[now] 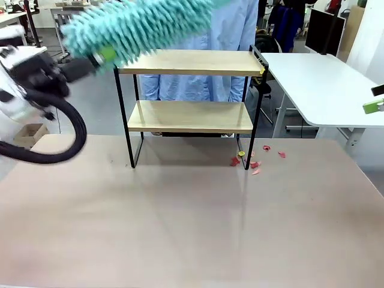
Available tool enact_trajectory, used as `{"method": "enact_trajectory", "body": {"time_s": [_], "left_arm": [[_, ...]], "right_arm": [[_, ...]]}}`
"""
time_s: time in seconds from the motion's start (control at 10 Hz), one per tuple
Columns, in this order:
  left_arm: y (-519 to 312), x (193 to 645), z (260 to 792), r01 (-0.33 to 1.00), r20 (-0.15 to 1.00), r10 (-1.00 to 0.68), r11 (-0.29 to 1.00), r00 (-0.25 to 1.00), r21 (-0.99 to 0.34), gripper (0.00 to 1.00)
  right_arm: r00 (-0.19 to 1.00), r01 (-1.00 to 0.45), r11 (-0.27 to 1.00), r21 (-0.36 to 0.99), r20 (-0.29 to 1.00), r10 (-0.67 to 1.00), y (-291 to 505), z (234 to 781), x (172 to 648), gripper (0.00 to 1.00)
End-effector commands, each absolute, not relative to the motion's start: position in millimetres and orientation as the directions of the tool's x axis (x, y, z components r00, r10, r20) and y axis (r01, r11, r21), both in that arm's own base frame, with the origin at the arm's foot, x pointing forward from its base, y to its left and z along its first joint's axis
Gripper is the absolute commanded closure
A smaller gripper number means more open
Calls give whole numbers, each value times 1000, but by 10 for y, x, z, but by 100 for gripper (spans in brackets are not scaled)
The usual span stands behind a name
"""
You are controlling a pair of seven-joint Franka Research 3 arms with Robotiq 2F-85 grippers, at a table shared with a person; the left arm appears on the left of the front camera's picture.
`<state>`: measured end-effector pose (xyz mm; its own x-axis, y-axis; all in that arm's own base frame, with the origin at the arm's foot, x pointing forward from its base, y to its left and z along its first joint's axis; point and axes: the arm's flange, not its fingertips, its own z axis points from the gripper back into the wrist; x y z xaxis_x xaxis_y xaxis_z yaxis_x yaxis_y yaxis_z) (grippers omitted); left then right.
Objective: Clean the shelf.
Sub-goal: Hand the Duster back to the human.
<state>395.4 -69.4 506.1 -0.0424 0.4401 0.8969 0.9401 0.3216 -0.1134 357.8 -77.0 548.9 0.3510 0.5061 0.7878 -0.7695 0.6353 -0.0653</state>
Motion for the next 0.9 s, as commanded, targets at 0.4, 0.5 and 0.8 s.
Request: {"method": "enact_trajectory", "body": {"time_s": [0.4, 0.5, 0.8], "left_arm": [[536, 4058, 5128, 536, 856, 458, 798, -241, -276, 85], [667, 4153, 5028, 462, 859, 437, 840, -267, -283, 85], [898, 4371, 4537, 373, 866, 418, 877, -276, -304, 85]], "right_arm": [[350, -776, 628, -61, 787, 509, -790, 5509, 3586, 0], [350, -776, 628, -61, 787, 509, -790, 5509, 3586, 0], [350, -776, 628, -61, 787, 509, -790, 5509, 3586, 0]]}}
